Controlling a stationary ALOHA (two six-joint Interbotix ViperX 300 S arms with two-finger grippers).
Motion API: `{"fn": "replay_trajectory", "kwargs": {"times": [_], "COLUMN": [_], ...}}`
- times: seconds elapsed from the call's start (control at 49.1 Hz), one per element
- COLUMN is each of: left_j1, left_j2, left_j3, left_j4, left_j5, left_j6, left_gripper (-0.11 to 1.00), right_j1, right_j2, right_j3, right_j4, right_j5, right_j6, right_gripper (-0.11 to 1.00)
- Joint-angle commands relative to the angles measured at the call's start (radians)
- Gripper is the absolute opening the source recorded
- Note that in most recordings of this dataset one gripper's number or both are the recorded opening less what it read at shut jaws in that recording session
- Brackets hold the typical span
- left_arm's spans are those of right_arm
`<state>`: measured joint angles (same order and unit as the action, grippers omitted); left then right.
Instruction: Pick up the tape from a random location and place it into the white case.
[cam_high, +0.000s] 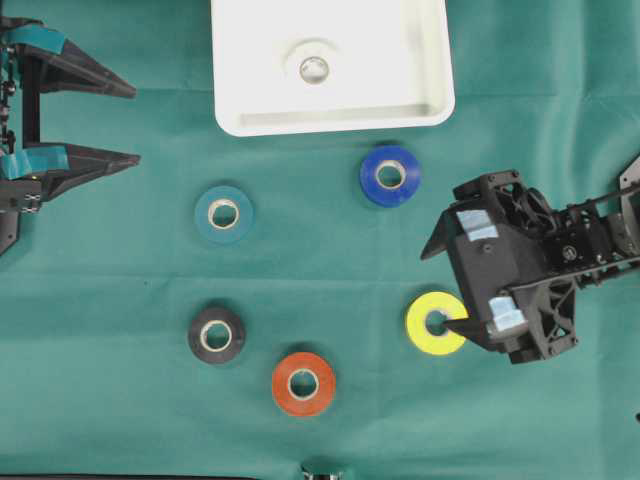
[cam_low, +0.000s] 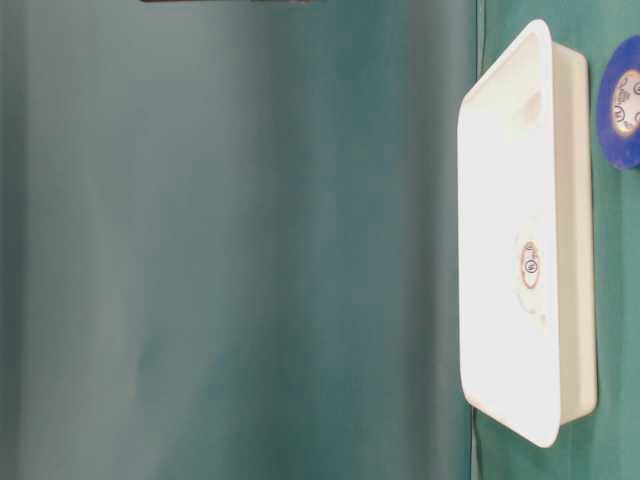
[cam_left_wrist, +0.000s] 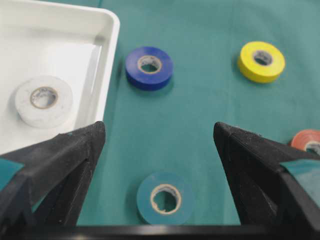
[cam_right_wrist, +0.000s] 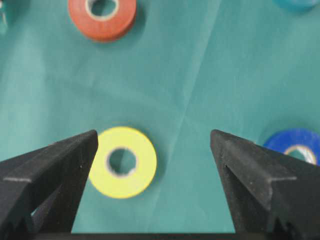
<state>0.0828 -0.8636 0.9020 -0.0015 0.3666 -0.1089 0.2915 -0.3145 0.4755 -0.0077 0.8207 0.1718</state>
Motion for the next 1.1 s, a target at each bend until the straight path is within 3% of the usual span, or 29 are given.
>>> {"fn": "replay_trajectory", "kwargs": {"times": [0.0,0.326,0.754,1.08], "left_j1": [0.003,0.005,0.003,0.005], "left_j2": [0.003,0.003,0.003,0.003], "left_j3": [-0.014,-0.014,-0.014,-0.014], "left_j4": [0.002,0.002,0.002,0.002], "left_j5": [-0.008,-0.008,-0.008,-0.011], "left_j6": [0.000,0.000,0.000,-0.002], "left_gripper": [0.99,0.99,0.99,0.99], "right_j1": [0.002,0.002,0.002,0.002], "right_j2": [0.002,0.038,0.040,0.094], "right_j3": [-0.051,-0.087,-0.084,-0.029], "right_j4": [-0.002,-0.009,-0.009,-0.009], "right_j5": [0.052,0.124,0.120,0.074], "right_j6": [0.006,0.006,0.006,0.008], "right_gripper": [0.89,0.89,0.89,0.89]}}
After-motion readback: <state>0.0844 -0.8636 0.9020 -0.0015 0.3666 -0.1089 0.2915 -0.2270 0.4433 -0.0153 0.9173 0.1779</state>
